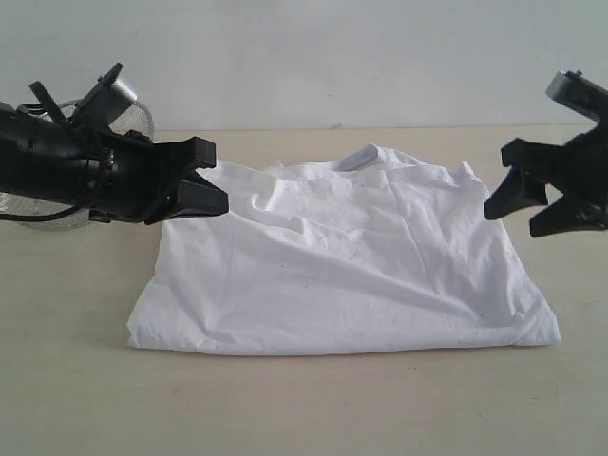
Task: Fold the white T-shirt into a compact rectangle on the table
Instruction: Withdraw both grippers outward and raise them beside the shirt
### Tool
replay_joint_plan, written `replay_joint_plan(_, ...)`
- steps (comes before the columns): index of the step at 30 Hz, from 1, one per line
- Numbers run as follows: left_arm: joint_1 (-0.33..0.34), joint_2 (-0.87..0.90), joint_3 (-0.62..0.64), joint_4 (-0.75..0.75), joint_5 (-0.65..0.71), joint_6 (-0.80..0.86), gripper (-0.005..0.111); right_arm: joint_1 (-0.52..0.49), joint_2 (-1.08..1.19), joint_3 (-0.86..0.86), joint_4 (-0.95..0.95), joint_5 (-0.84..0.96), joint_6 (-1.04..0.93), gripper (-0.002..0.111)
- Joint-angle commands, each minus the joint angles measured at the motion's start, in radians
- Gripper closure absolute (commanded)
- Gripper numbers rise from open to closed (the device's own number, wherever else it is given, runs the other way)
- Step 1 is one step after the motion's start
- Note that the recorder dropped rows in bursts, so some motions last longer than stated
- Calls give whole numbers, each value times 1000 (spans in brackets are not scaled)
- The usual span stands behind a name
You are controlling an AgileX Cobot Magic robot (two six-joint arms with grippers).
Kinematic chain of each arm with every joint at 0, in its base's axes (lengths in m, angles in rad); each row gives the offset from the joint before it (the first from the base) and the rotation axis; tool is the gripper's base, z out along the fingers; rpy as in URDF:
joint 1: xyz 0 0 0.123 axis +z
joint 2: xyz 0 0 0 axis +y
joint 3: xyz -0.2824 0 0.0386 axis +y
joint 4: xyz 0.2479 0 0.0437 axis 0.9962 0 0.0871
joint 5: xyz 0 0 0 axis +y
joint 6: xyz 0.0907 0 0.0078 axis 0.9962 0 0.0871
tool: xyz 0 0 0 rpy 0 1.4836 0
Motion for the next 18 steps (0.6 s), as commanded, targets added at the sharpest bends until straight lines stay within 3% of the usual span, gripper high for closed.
replay_joint_plan(1,1,20,-45,102,51,-79,102,-5,80,-190,-35,113,47,51)
replay_joint_plan(10,1,20,-70,114,24,-105,102,-22,342,-495,-145,265,138,51)
replay_joint_plan(18,1,20,-70,132,22,-120,102,-65,453,-531,-130,249,107,51)
